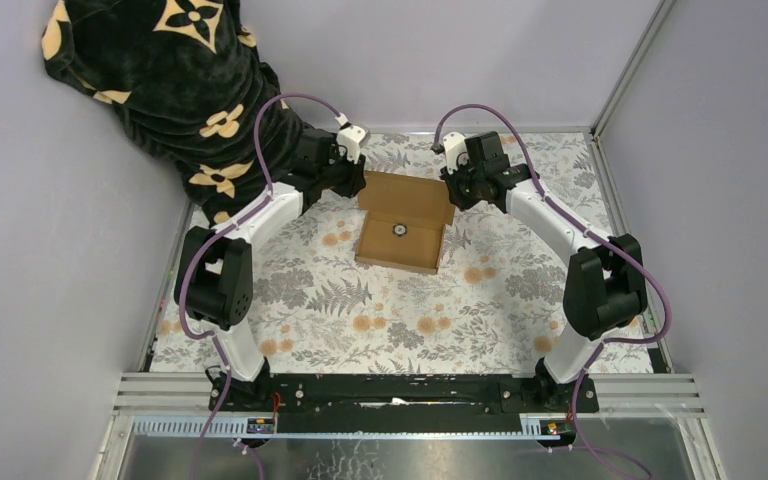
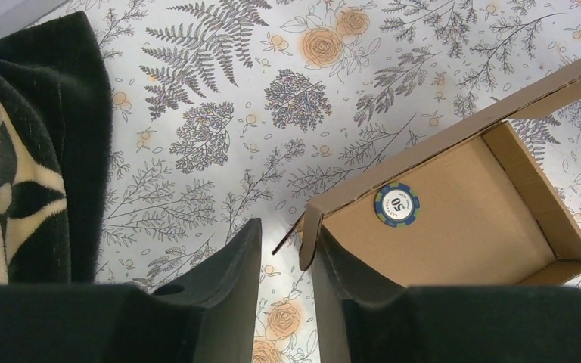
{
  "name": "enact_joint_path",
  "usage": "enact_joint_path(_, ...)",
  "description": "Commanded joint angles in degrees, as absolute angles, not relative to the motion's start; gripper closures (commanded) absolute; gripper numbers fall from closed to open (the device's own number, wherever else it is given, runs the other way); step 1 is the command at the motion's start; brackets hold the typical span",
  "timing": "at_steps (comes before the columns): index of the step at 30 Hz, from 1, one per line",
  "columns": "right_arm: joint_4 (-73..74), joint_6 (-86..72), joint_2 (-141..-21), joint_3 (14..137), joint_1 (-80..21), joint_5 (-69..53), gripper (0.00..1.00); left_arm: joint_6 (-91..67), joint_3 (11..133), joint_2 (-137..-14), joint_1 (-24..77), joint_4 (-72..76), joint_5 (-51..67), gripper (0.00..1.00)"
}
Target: Fold the paper box
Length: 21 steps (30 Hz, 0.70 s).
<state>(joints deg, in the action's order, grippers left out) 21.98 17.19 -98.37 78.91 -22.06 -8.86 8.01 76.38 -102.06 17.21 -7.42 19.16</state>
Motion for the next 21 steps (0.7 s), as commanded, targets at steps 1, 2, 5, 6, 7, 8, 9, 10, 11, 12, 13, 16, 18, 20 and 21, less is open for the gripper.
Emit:
enact_joint_path(1,23.7,18.0,-99.3,80.8,-22.0,-10.6,0.95,7.9,78.5,-102.2,16.8,-6.2,19.8,0.63)
enact_joint_path(2,23.7,18.0,-99.4,80.8,-22.0,-10.5,0.95,7.8,78.5,-102.1,16.8,-6.1,19.6,0.63)
enact_joint_path(5,23.8,18.0,-99.5,80.8,-22.0,-10.6,0.95,7.7,78.4,-101.8,16.8,-5.9,19.5,0.63)
enact_joint_path(6,23.7,17.9,-99.5,80.8,-22.0,-10.6,0.95,7.7,78.3,-101.7,16.8,-5.8,19.4,0.64)
enact_joint_path(7,23.8,17.9,-99.5,80.8,-22.0,-10.6,0.95,7.6,78.3,-101.7,16.8,-5.7,19.6,0.66)
enact_joint_path(8,23.7,17.9,-99.4,80.8,-22.0,-10.7,0.95,7.6,78.3,-101.7,16.8,-5.7,19.8,0.68)
enact_joint_path(9,23.6,18.0,-99.4,80.8,-22.0,-10.6,0.95,7.6,78.2,-101.8,16.8,-5.7,19.8,0.70)
enact_joint_path(10,23.8,17.9,-99.5,80.8,-22.0,-10.5,0.95,7.6,78.3,-102.0,16.7,-5.8,19.9,0.72)
enact_joint_path(11,23.8,17.9,-99.4,80.9,-22.0,-10.6,0.95,7.6,78.4,-102.1,16.8,-6.0,20.0,0.74)
enact_joint_path(12,23.7,17.9,-99.4,80.8,-22.0,-10.5,0.95,7.6,78.4,-102.3,16.8,-6.1,20.0,0.75)
enact_joint_path(13,23.8,17.8,-99.4,80.8,-22.0,-10.5,0.95,7.6,78.6,-102.5,16.8,-6.4,20.0,0.76)
enact_joint_path(16,23.6,17.8,-99.4,80.8,-22.0,-10.4,0.95,7.5,79.0,-102.8,16.8,-6.9,19.8,0.80)
enact_joint_path(18,23.7,17.8,-99.4,80.8,-22.1,-10.3,0.95,7.5,79.2,-102.8,16.8,-7.1,19.8,0.83)
enact_joint_path(20,23.5,17.7,-99.3,80.8,-22.0,-10.1,0.95,7.4,79.5,-102.9,16.8,-7.4,19.7,0.86)
enact_joint_path(21,23.4,17.7,-99.3,80.8,-22.1,-10.1,0.95,7.4,79.7,-102.9,16.8,-7.6,19.6,0.87)
